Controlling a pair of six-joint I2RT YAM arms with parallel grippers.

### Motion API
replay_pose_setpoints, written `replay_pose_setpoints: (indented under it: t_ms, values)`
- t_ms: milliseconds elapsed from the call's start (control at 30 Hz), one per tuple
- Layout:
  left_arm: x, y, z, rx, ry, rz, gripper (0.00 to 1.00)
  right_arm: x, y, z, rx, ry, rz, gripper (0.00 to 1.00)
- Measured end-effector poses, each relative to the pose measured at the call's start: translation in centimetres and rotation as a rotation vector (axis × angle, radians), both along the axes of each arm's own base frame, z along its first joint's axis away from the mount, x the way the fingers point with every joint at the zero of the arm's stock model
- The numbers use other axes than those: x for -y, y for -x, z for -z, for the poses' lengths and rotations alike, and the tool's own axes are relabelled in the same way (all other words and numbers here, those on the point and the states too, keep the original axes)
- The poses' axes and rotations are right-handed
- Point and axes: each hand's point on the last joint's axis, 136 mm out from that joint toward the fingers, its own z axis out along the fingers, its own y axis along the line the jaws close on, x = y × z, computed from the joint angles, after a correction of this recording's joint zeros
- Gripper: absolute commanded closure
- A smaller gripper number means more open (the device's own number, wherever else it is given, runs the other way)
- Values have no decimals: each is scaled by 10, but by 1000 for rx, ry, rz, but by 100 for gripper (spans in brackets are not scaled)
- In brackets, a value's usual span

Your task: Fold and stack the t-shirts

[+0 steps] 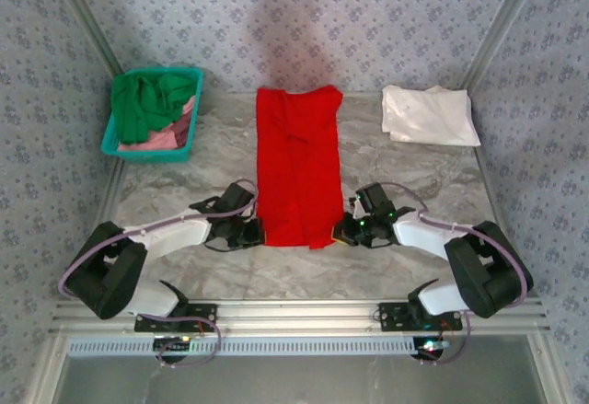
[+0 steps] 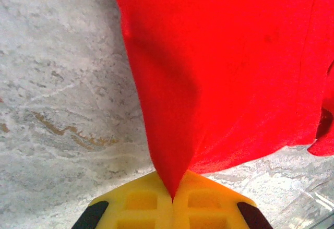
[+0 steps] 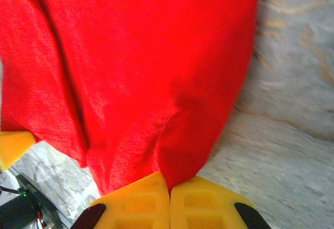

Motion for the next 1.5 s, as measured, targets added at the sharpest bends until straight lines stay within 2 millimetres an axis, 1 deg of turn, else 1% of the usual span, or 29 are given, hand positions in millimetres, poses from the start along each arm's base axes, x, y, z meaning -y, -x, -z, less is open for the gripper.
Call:
replay_pose_setpoints:
  t_ms: [133,200,267,400,500,600,667,700,767,833,933,967,1033,1100,1200,1333,1400,1500]
  values:
    - [0,0,-1,5,1,6,100,-3,-2,-3,13,-5,-5,99]
    - [-2,3,-3,16,8,9,100,-4,2,-3,19,-1,-15,100]
    - [-6,9,-4,27,16,10,100,-4,10,-5,28,0,-29,100]
    - [-12,30,-7,41,18,39,100,1,37,-7,41,5,-61,100]
    - [-6,51,-15,59,32,89,100,4,55,-14,68,12,-81,100]
    - [2,73,-26,89,62,143,100,0,69,-29,122,-2,-104,100]
    - [2,86,-28,91,87,155,100,-3,75,-36,151,-16,-109,100]
    - [-1,91,-28,86,89,148,100,-4,77,-39,160,-22,-108,100]
    - [-10,95,-26,79,73,123,100,-4,79,-39,159,-17,-101,100]
    - [-16,93,-30,94,54,106,100,-2,79,-37,154,4,-95,100]
    - [-17,81,-48,119,55,76,100,0,73,-42,148,35,-77,100]
    - [-16,70,-57,136,69,52,100,-2,67,-48,154,34,-67,100]
    - [-16,49,-71,165,98,4,100,-4,49,-61,172,25,-35,100]
    - [-17,30,-78,174,106,-26,100,-4,28,-71,188,31,-6,100]
    - [-19,2,-80,163,82,-39,100,-6,-9,-87,223,54,17,100]
    - [-18,-46,-87,177,61,-38,100,-10,-60,-107,280,70,32,100]
    - [-19,-72,-90,199,50,-35,100,-11,-84,-109,295,84,35,100]
    - [-24,-109,-92,235,36,-34,100,-13,-114,-103,301,106,28,100]
